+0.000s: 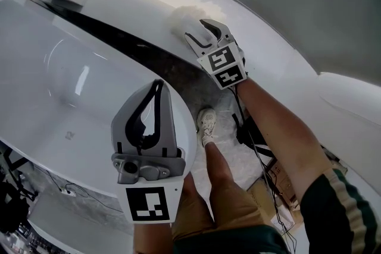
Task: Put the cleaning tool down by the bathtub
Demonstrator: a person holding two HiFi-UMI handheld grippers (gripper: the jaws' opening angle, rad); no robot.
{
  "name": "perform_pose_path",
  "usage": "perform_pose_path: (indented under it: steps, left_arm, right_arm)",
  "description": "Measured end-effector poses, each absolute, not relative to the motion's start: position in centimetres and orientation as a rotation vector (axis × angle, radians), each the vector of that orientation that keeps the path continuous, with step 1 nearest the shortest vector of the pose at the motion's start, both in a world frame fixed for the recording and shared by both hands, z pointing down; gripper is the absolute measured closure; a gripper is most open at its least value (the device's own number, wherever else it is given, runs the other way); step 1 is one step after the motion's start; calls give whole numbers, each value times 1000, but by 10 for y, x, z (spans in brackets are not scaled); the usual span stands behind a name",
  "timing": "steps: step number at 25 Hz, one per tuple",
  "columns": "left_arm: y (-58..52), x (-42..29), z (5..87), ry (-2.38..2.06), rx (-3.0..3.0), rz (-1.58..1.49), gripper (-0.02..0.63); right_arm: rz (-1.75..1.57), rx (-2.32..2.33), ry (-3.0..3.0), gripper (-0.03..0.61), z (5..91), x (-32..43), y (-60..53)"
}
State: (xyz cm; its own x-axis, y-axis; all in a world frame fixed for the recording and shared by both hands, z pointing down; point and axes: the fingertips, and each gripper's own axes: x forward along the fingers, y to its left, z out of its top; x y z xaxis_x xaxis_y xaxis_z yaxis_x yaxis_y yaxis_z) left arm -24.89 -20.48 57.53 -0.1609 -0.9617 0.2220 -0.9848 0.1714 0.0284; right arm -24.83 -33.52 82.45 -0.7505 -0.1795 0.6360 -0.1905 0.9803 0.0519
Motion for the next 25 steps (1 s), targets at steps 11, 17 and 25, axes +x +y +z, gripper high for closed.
perform_pose_path:
  steps: [11, 17, 25]
  left_arm:
    - [-212, -246, 541, -2249, 1935, 172, 606]
    - [-216, -246, 504, -2254, 1963, 147, 606]
    - [-213, -237, 465, -2240, 2007, 231, 606]
  right_arm:
    - [42, 248, -2442, 357, 791, -246, -331]
    - [24, 257, -2457, 358, 753, -247, -328]
    - [35, 262, -2483, 357, 692, -236, -322]
